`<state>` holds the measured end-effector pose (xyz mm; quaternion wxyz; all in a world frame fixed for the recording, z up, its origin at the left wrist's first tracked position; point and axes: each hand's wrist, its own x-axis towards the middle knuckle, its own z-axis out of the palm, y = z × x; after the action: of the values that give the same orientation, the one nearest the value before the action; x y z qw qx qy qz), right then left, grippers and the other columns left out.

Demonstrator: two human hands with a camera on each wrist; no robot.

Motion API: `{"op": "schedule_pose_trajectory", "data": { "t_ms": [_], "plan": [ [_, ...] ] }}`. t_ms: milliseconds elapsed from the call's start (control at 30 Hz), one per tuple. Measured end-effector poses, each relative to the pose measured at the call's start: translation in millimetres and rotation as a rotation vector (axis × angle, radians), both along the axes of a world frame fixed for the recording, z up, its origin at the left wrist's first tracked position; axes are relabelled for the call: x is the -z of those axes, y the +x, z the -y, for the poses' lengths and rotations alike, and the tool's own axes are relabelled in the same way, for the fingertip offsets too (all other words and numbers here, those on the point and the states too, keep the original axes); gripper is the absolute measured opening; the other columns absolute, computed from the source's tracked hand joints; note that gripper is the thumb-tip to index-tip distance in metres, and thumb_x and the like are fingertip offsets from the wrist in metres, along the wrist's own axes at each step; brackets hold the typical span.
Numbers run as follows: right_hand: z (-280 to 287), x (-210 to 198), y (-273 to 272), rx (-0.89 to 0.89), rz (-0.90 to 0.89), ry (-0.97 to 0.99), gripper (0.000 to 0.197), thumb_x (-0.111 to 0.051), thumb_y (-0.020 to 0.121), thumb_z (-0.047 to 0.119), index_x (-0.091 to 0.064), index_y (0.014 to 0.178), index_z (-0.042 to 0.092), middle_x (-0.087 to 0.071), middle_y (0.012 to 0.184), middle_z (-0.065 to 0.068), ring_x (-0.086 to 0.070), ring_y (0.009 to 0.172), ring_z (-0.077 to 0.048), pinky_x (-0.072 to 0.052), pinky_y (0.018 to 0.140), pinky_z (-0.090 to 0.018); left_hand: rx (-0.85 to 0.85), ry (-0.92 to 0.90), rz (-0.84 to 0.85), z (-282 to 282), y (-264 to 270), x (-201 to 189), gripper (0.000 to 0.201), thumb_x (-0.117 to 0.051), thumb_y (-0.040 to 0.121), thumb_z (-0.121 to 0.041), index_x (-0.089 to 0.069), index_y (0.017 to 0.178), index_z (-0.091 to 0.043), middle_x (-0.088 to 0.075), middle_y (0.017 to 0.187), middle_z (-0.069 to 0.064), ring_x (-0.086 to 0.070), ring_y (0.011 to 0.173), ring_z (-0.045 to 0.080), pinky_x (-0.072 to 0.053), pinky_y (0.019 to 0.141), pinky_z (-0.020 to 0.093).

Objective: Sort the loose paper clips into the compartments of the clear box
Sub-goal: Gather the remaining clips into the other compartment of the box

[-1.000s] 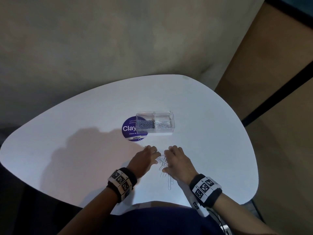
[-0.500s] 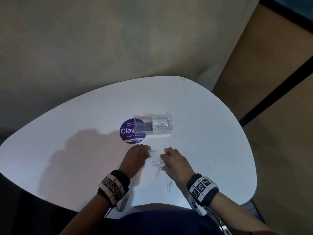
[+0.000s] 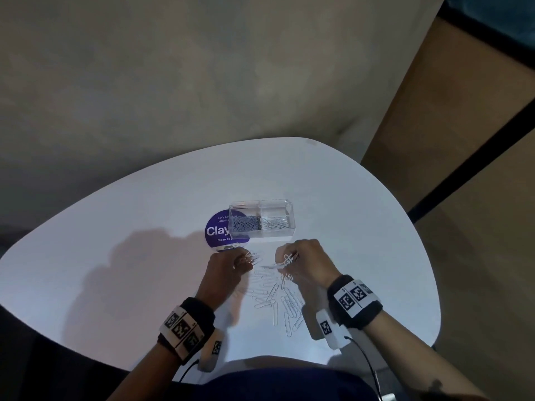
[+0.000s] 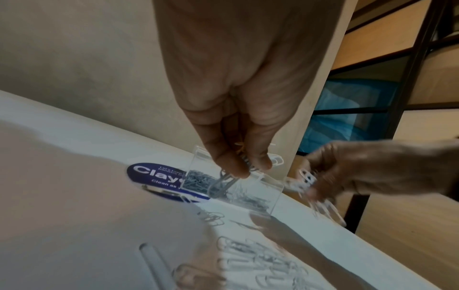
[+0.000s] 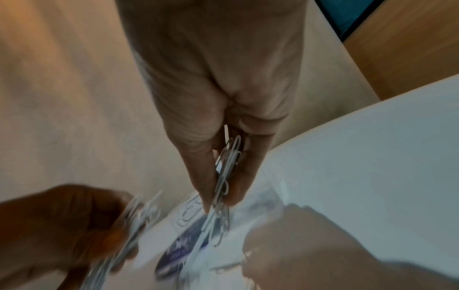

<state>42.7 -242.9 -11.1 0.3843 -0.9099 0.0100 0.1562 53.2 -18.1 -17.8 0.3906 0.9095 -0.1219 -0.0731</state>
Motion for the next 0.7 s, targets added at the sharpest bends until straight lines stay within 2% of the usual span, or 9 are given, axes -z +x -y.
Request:
{"op": "schedule_pose_trajectory", "data": {
  "t_ms": [33,133,233,333,400,467,533,600,700],
  "plan": [
    [2,-10,7,0.01,0.008,0.012,0.02,-0.086,0.072,0.007,-0.075,0.079,0.021,-0.068,0.079,0.012,-0.059,0.068,0.004,-0.045,0.062,-0.007,-0.002,-0.002,-0.008,0,1,-2,0.009,-0.077,0.078,-0.012,-0.068,0.08,-0.011,-0.069,0.072,-0.004,-0.063,0.067,0.014,-0.05,0.067,0.027],
    [7,-34,33,0.026,0.081,0.007,0.025,-0.084,0.075,0.005,-0.079,0.098,0.012,-0.069,0.09,0.004,-0.061,0.079,-0.007,-0.051,0.072,-0.018,-0.005,-0.002,-0.031,4,3,-9,0.02,-0.073,0.08,-0.013,-0.057,0.071,-0.005,-0.061,0.063,0.006,-0.058,0.058,0.025,-0.05,0.06,0.038],
    [4,-44,66,0.048,0.153,-0.065,0.018,-0.082,0.073,0.004,-0.078,0.09,0.01,-0.067,0.085,0.0,-0.057,0.08,-0.012,-0.041,0.066,-0.019,-0.025,-0.011,-0.04,11,5,-17,0.013,-0.073,0.08,-0.013,-0.063,0.077,-0.005,-0.063,0.066,0.01,-0.055,0.053,0.021,-0.05,0.064,0.035],
    [-4,-41,96,0.013,0.124,-0.169,0.019,-0.077,0.072,-0.001,-0.076,0.088,0.009,-0.071,0.094,-0.01,-0.061,0.09,-0.022,-0.044,0.071,-0.025,-0.012,-0.035,-0.041,17,8,-23,0.009,-0.073,0.08,-0.013,-0.066,0.081,-0.008,-0.063,0.065,0.006,-0.055,0.05,0.015,-0.05,0.065,0.034],
    [-10,-33,107,-0.039,0.101,-0.253,0.021,-0.07,0.075,-0.004,-0.075,0.089,0.01,-0.071,0.1,-0.011,-0.064,0.097,-0.028,-0.048,0.074,-0.029,-0.02,-0.063,-0.037,19,10,-25,0.01,-0.073,0.08,-0.012,-0.07,0.088,-0.007,-0.064,0.068,-0.003,-0.053,0.047,-0.002,-0.048,0.063,0.029],
    [-13,-23,111,-0.086,0.082,-0.335,0.023,-0.065,0.078,-0.003,-0.074,0.094,0.011,-0.071,0.106,-0.013,-0.065,0.099,-0.031,-0.045,0.073,-0.027,-0.028,-0.087,-0.025,22,14,-27,0.013,-0.074,0.079,-0.01,-0.07,0.092,-0.008,-0.067,0.074,-0.004,-0.053,0.047,-0.008,-0.045,0.06,0.023],
    [-14,-17,111,-0.12,0.073,-0.382,0.028,-0.07,0.079,0.002,-0.073,0.105,0.014,-0.069,0.114,-0.012,-0.064,0.103,-0.03,-0.045,0.077,-0.029,-0.026,-0.106,-0.009,26,18,-30,0.012,-0.074,0.078,-0.008,-0.07,0.089,-0.006,-0.064,0.07,-0.004,-0.051,0.046,-0.007,-0.043,0.057,0.023],
    [-12,-17,109,-0.134,0.076,-0.376,0.036,-0.076,0.079,0.009,-0.07,0.114,0.017,-0.067,0.119,-0.008,-0.061,0.11,-0.028,-0.046,0.085,-0.031,-0.017,-0.122,0.019,31,26,-33,0.01,-0.073,0.078,-0.007,-0.067,0.084,-0.002,-0.063,0.066,0.001,-0.047,0.045,0.001,-0.044,0.055,0.027],
    [-5,-26,102,-0.089,0.121,-0.307,0.036,-0.064,0.083,0.001,-0.072,0.113,0.018,-0.069,0.12,-0.005,-0.058,0.115,-0.026,-0.048,0.089,-0.035,-0.006,-0.17,0.004,40,44,-33,0.008,-0.072,0.08,-0.006,-0.066,0.084,-0.002,-0.057,0.062,-0.01,-0.048,0.046,0.0,-0.041,0.05,0.023]
  ]
}}
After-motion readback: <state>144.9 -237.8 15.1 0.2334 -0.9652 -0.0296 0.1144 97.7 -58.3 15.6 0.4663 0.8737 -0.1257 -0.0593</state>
